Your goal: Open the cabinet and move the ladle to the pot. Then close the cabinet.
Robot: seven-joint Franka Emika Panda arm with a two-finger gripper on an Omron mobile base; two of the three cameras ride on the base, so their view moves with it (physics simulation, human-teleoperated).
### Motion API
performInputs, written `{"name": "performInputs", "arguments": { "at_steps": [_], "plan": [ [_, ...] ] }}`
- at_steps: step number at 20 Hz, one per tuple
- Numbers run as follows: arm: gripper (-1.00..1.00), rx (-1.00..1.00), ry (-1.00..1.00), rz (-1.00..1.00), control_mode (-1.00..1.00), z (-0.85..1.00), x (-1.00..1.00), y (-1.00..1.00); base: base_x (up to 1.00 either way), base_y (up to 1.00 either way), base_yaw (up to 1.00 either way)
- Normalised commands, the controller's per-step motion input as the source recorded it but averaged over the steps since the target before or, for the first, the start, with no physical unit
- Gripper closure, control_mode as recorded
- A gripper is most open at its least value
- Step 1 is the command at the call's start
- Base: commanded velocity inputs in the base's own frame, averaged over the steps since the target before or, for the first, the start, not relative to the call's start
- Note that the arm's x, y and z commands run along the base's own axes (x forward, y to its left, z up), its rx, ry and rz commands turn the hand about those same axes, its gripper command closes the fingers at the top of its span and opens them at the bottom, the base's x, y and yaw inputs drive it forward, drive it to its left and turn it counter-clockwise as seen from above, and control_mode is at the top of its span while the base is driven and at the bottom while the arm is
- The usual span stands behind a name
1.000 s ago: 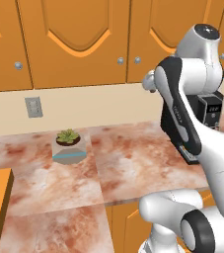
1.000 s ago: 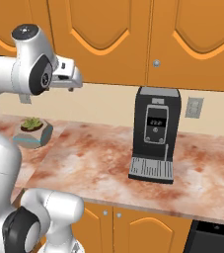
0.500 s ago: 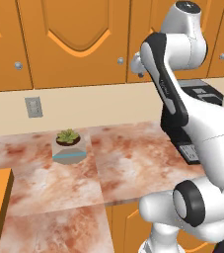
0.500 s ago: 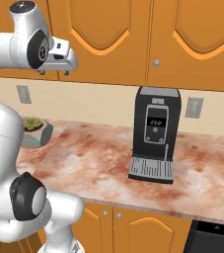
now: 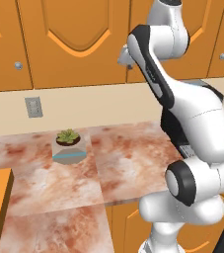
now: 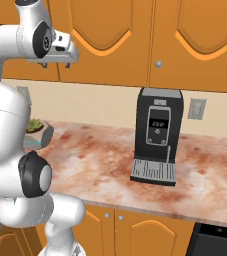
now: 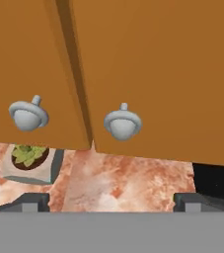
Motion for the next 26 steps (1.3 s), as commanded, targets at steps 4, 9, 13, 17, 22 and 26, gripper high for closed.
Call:
{"name": "performInputs", "arguments": {
  "at_steps": [4,9,13,17,22,26],
  "plan": [
    [-1.00,0.00,-0.02,0.00,-1.00,0.01,0.58,0.00,0.00,0.00,0.00],
    [-1.00,0.00,-0.05,0.00,-1.00,0.00,0.65,0.00,0.00,0.00,0.00],
    [-1.00,0.00,-0.05,0.00,-1.00,0.00,0.46,0.00,0.00,0.00,0.00],
    [-1.00,0.00,-0.03,0.00,-1.00,0.00,0.30,0.00,0.00,0.00,0.00],
    [1.00,0.00,-0.07,0.00,-1.00,-0.04,0.33,0.00,0.00,0.00,0.00],
    [1.00,0.00,-0.27,0.03,-1.00,-0.42,0.14,-0.02,0.00,0.00,0.00]
  ]
}}
